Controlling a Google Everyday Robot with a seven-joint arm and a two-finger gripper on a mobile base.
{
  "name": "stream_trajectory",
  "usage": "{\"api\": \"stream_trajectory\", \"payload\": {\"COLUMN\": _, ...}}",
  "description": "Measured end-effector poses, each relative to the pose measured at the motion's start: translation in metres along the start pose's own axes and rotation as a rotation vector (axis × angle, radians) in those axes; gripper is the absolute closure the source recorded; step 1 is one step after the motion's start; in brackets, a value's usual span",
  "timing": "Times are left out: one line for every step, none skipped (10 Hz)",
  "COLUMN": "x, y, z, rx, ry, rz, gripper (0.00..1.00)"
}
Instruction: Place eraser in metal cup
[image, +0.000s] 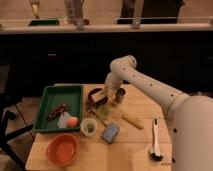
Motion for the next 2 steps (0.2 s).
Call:
{"api": "stream_trajectory", "payload": {"x": 0.0052, "y": -0.0036, "z": -0.0028, "rx": 0.015, "ry": 0.005, "rz": 0.016, "gripper": 1.0}}
{"api": "stream_trajectory", "payload": {"x": 0.009, "y": -0.0065, "z": -0.0054, "rx": 0.028, "ry": 0.007, "rz": 0.028, "gripper": 1.0}}
